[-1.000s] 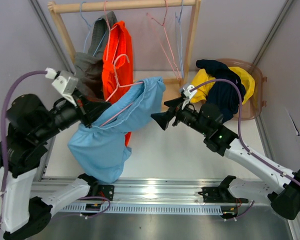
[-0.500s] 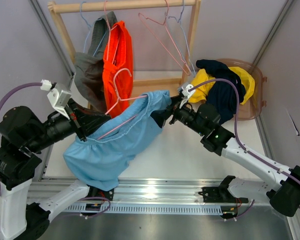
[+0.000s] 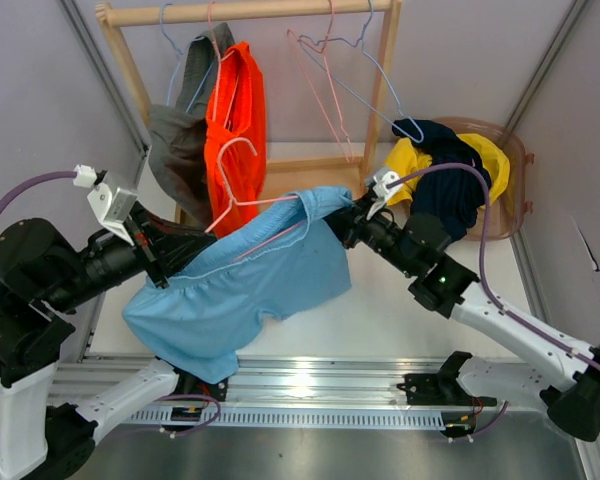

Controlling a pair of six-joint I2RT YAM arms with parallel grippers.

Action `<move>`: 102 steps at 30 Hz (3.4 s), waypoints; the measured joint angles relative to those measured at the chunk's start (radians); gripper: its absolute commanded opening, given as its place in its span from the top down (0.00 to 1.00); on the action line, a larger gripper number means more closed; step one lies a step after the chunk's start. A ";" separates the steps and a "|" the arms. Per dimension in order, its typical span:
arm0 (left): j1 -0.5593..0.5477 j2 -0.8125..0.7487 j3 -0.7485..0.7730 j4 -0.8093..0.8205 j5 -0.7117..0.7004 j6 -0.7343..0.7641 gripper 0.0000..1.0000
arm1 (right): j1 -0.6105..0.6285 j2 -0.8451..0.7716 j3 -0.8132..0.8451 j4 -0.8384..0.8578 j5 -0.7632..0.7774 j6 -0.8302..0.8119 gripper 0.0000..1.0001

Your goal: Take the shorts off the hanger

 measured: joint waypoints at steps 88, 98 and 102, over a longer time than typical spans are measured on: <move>0.034 0.884 0.497 0.267 -0.569 0.050 1.00 | -0.586 -0.021 -0.119 -0.040 0.393 0.195 0.08; 0.073 1.117 0.789 0.299 -0.520 0.029 1.00 | -0.291 -0.106 -0.317 -0.038 0.468 0.183 0.08; 0.096 1.187 0.790 0.353 -0.517 0.009 1.00 | -0.235 -0.133 -0.327 -0.053 0.503 0.165 0.08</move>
